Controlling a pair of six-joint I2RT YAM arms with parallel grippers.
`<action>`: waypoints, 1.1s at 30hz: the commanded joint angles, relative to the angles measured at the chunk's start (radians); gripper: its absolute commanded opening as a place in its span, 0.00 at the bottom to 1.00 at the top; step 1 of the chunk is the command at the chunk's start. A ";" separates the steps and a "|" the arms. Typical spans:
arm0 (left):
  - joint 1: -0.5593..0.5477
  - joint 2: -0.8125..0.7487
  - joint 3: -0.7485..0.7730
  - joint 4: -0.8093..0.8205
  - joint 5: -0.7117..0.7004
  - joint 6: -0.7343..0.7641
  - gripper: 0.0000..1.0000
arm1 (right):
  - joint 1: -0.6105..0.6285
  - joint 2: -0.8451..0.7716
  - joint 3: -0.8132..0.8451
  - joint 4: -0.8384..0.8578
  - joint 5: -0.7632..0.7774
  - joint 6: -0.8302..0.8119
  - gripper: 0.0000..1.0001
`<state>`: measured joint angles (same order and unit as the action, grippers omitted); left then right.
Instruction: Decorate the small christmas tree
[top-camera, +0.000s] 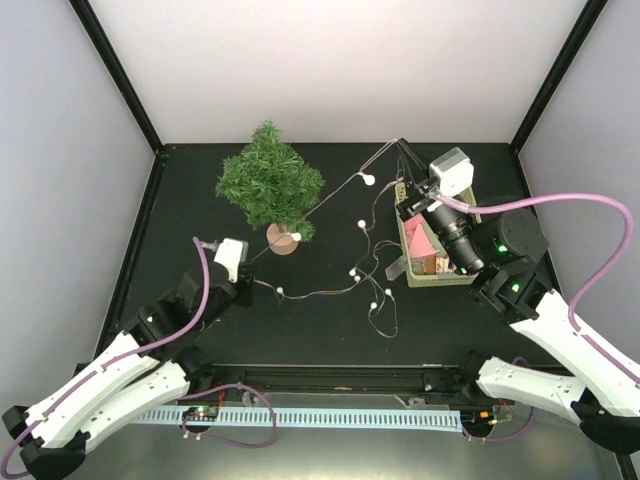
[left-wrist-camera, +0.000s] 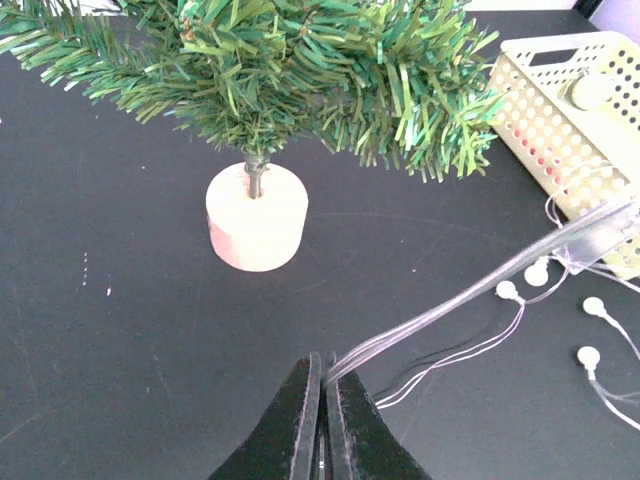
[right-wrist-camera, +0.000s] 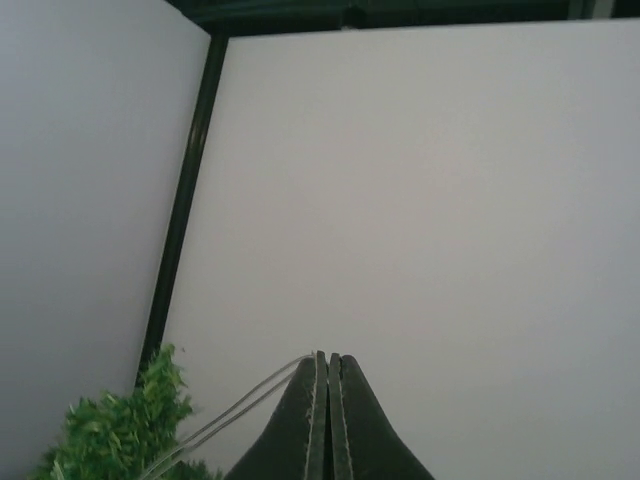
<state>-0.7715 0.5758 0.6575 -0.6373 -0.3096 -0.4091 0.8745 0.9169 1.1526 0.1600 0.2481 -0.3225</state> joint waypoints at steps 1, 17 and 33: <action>0.010 -0.007 0.002 -0.006 -0.007 -0.017 0.02 | -0.003 0.001 0.076 0.000 -0.052 0.018 0.01; 0.011 -0.021 -0.010 0.019 -0.012 -0.007 0.02 | -0.003 0.255 0.094 -0.202 -0.390 0.302 0.01; 0.010 -0.128 0.065 -0.017 -0.013 0.051 0.59 | -0.001 0.350 0.072 -0.194 -0.650 0.355 0.01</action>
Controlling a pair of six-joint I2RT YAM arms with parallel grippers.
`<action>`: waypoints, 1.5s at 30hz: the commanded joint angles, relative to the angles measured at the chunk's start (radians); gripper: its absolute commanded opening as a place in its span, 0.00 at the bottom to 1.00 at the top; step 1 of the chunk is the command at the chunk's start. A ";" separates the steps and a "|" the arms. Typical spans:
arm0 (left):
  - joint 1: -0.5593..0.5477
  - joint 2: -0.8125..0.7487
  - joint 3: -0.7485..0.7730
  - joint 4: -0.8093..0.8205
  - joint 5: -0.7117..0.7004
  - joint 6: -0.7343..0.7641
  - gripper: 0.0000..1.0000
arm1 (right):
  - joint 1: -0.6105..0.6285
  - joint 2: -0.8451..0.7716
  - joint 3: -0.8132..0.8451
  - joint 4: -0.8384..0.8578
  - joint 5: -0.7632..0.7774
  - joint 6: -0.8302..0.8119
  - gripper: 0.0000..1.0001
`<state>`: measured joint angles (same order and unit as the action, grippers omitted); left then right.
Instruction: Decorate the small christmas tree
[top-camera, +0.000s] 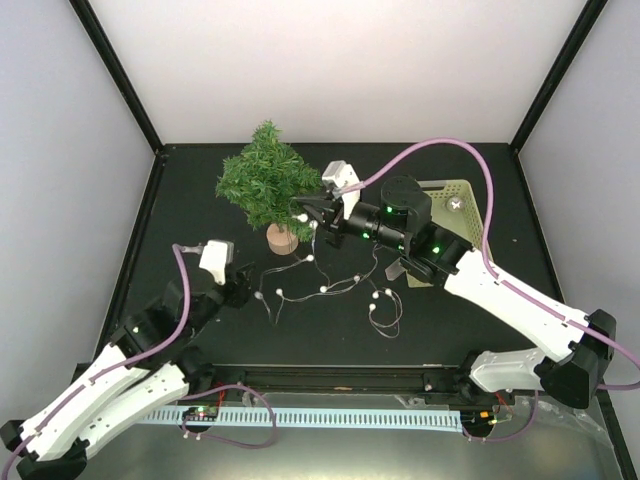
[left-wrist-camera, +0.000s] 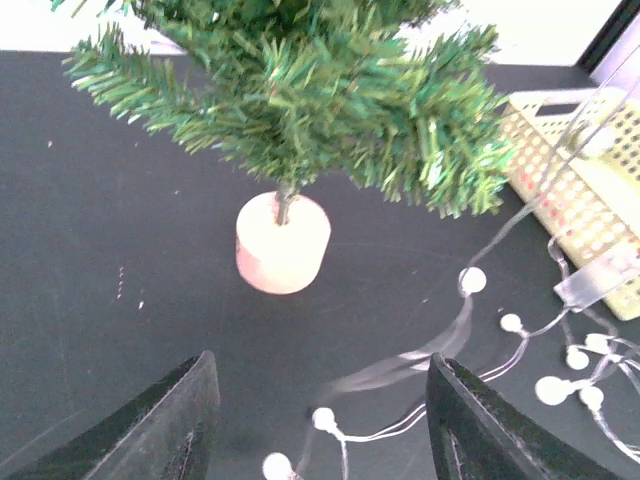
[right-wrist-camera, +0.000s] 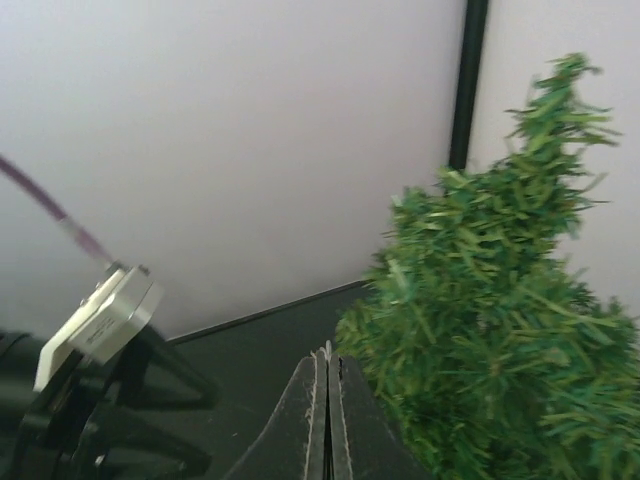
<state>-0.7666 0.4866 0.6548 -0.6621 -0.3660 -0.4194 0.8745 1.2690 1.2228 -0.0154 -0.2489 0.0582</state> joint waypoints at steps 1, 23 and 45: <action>0.006 -0.055 0.068 0.045 0.112 0.106 0.62 | 0.000 -0.003 0.001 -0.040 -0.187 -0.044 0.01; 0.006 0.050 0.188 0.193 0.673 0.461 0.58 | 0.033 -0.014 -0.005 -0.255 -0.579 -0.218 0.01; 0.006 0.043 0.118 0.254 0.699 0.546 0.02 | 0.041 -0.033 -0.055 -0.220 -0.504 -0.139 0.10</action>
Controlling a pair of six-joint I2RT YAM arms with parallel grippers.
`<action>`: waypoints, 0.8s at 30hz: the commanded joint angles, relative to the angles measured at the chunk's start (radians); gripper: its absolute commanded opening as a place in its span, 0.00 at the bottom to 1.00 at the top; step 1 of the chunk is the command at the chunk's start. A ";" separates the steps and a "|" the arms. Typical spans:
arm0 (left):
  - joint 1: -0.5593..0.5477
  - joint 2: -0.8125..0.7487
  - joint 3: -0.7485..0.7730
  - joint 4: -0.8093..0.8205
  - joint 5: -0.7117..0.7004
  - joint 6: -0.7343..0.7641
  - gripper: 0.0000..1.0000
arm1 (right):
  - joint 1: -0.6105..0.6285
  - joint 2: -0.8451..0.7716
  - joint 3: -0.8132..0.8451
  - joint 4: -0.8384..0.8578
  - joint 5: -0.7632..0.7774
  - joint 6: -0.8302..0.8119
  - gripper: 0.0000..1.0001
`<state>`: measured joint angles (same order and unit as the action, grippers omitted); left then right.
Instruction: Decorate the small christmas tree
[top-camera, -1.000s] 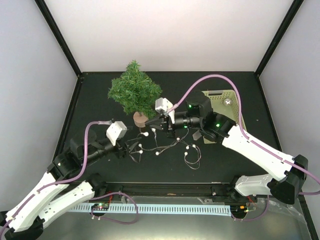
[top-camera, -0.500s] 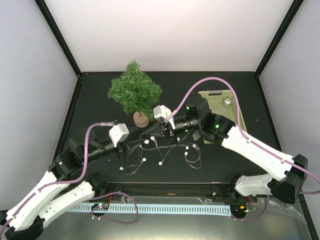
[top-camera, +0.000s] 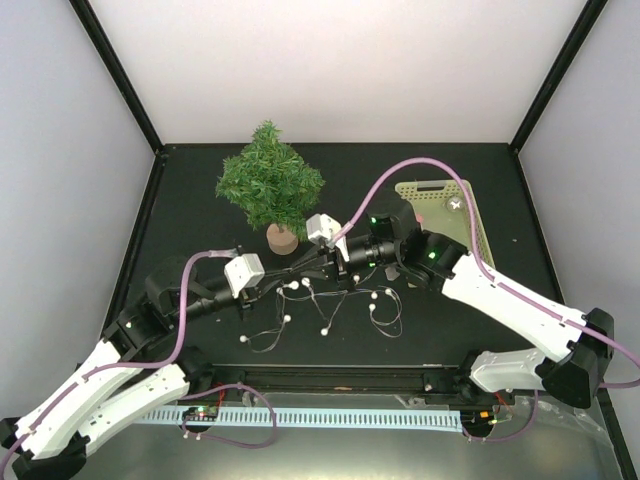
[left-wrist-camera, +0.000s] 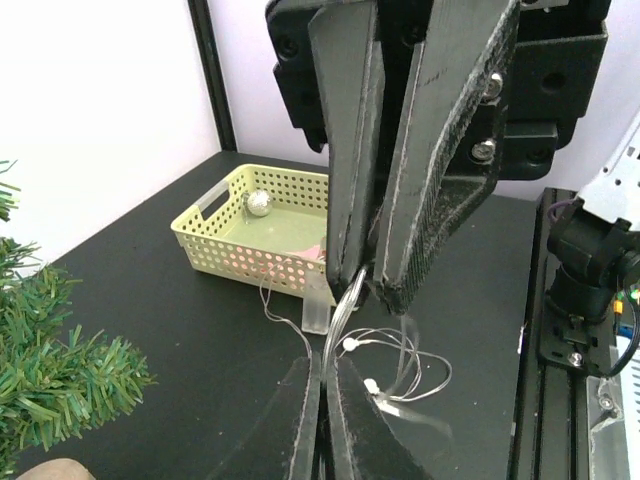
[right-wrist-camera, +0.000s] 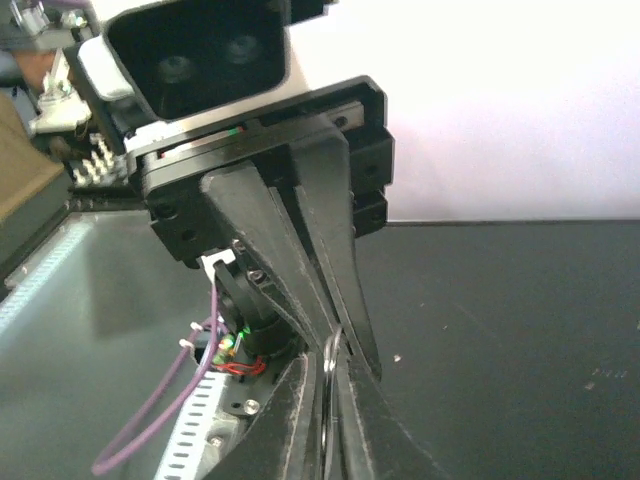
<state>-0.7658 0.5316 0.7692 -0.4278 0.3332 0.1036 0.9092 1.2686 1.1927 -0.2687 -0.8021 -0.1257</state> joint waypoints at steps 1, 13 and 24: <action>0.005 -0.006 0.003 0.015 -0.026 0.018 0.02 | 0.007 -0.042 -0.029 0.028 0.096 0.067 0.16; 0.005 -0.118 -0.019 0.005 -0.306 0.010 0.01 | 0.004 -0.203 -0.238 -0.335 0.997 0.566 0.31; 0.005 -0.206 0.058 -0.024 -0.610 0.006 0.01 | -0.029 -0.105 -0.353 -0.443 1.106 0.703 0.26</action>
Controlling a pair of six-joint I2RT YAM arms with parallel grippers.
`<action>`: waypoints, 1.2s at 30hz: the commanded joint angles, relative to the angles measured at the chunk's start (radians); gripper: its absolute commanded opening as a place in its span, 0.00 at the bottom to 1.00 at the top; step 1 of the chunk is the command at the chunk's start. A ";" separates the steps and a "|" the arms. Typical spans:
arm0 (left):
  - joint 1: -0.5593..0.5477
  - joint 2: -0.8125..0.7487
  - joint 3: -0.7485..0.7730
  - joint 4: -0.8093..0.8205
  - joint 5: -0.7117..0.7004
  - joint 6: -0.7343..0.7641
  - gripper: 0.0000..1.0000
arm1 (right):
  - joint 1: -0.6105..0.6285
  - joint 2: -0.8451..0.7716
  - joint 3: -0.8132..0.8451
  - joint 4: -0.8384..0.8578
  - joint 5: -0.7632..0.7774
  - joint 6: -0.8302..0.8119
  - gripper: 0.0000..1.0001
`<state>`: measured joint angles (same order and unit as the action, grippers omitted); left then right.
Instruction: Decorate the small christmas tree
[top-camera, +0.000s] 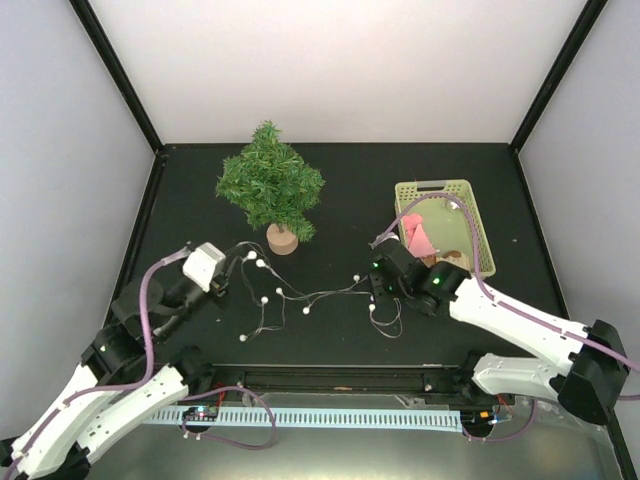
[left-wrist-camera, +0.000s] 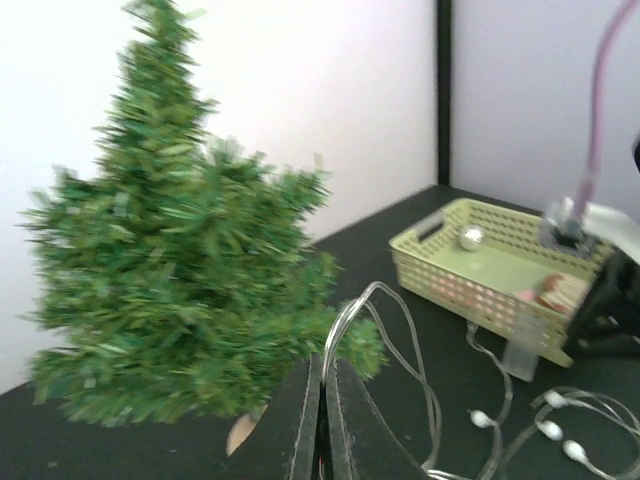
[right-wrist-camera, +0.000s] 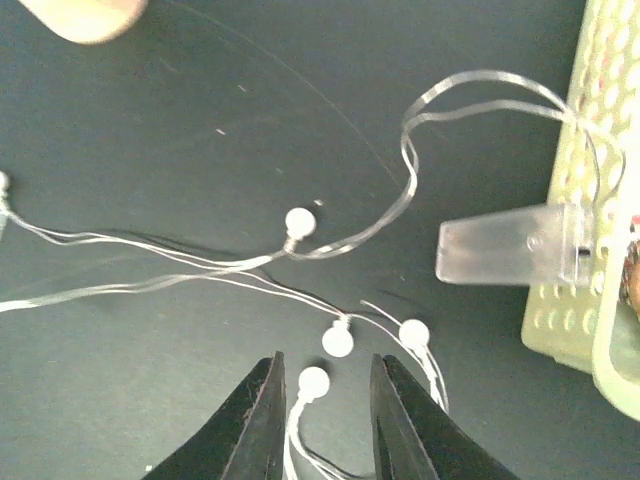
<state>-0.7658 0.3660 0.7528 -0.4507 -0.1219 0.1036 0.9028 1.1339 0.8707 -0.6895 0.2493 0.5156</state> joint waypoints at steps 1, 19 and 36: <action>0.005 -0.046 0.082 0.001 -0.157 0.013 0.02 | -0.027 0.039 -0.043 -0.012 0.042 0.060 0.26; 0.005 -0.021 0.154 -0.034 -0.203 0.045 0.02 | -0.140 0.201 -0.149 0.123 -0.075 -0.002 0.25; 0.005 -0.036 0.147 -0.057 -0.198 0.045 0.02 | -0.139 0.366 -0.143 0.144 -0.030 -0.004 0.25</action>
<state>-0.7658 0.3359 0.8730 -0.4866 -0.3088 0.1383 0.7677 1.4780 0.7158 -0.5659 0.1886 0.5137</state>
